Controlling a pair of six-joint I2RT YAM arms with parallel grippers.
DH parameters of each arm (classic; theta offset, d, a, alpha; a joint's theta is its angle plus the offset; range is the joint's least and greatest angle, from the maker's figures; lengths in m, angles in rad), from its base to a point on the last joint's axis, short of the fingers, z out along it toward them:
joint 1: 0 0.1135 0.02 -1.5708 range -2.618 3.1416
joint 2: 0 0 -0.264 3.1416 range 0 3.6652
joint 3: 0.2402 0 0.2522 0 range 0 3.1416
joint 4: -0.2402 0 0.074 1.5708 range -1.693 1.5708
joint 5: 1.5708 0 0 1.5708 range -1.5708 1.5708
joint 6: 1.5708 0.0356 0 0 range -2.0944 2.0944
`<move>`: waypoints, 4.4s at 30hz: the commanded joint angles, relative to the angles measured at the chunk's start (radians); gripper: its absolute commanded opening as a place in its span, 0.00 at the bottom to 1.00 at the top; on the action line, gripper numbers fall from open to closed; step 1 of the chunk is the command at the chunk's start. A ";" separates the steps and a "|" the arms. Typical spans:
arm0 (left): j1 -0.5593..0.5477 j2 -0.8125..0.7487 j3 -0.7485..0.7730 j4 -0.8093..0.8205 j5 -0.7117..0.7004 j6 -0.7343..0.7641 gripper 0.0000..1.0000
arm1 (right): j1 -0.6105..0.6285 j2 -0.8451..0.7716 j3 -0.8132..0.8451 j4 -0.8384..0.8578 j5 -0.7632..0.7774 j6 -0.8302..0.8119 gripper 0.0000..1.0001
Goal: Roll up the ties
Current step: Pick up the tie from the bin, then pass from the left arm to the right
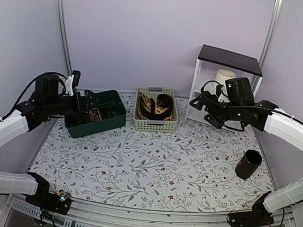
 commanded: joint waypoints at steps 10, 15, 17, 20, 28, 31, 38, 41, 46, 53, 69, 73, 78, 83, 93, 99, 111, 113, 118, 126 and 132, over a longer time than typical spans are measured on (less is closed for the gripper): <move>-0.114 0.234 0.200 -0.043 -0.028 0.013 0.69 | 0.007 -0.055 -0.068 0.053 0.019 -0.053 0.96; -0.207 0.444 0.401 -0.104 -0.196 -0.014 0.57 | 0.007 -0.073 -0.069 0.012 0.067 -0.079 0.95; -0.234 0.547 0.490 -0.140 -0.214 -0.020 0.50 | 0.007 -0.077 -0.068 -0.005 0.084 -0.090 0.95; -0.266 0.706 0.631 -0.180 -0.232 -0.046 0.45 | 0.007 -0.090 -0.071 -0.006 0.075 -0.107 0.95; -0.293 1.065 0.917 -0.158 -0.297 -0.112 0.43 | 0.007 -0.132 -0.092 0.013 0.063 -0.119 0.95; -0.292 1.166 0.991 -0.167 -0.301 -0.135 0.42 | 0.007 -0.150 -0.113 0.022 0.056 -0.113 0.95; -0.284 1.270 1.038 -0.166 -0.316 -0.196 0.46 | 0.007 -0.187 -0.139 0.010 0.069 -0.108 0.94; -0.280 1.300 1.044 -0.145 -0.306 -0.213 0.46 | 0.008 -0.202 -0.151 0.010 0.077 -0.106 0.94; -0.267 1.336 1.055 -0.112 -0.299 -0.236 0.39 | 0.007 -0.214 -0.154 -0.002 0.081 -0.104 0.94; -0.257 1.284 1.055 -0.080 -0.247 -0.216 0.00 | 0.007 -0.244 -0.166 -0.007 0.102 -0.113 0.94; -0.256 0.798 0.877 0.051 -0.060 -0.140 0.00 | 0.009 -0.263 -0.197 0.043 0.078 -0.183 0.94; -0.261 0.669 0.810 0.029 -0.039 -0.108 0.00 | 0.017 -0.257 -0.195 0.078 0.055 -0.199 0.92; -0.265 0.510 0.711 0.004 -0.011 -0.077 0.00 | 0.057 -0.243 -0.173 0.165 -0.001 -0.252 0.90; -0.265 0.359 0.647 -0.060 -0.013 -0.025 0.00 | 0.099 -0.207 -0.154 0.204 -0.042 -0.266 0.89; -0.265 0.112 0.522 -0.095 0.078 -0.044 0.00 | 0.319 0.023 -0.054 0.447 -0.098 -0.463 0.87; -0.266 0.046 0.523 -0.118 0.168 -0.080 0.00 | 0.401 0.169 0.084 0.604 -0.195 -0.527 0.96; -0.264 -0.065 0.525 -0.134 0.214 -0.119 0.00 | 0.459 0.429 0.281 0.765 -0.322 -0.640 0.94; -0.264 -0.073 0.515 -0.139 0.201 -0.133 0.00 | 0.459 0.493 0.304 0.794 -0.388 -0.651 0.92; -0.264 -0.076 0.563 -0.204 0.204 -0.145 0.00 | 0.459 0.594 0.342 0.894 -0.367 -0.621 0.64; -0.263 -0.118 0.566 -0.311 0.025 -0.093 0.00 | 0.459 0.415 0.195 0.883 -0.277 -0.600 0.00; -0.262 -0.056 0.492 -0.203 0.095 -0.110 0.00 | 0.461 0.196 0.029 0.849 -0.370 -0.426 0.00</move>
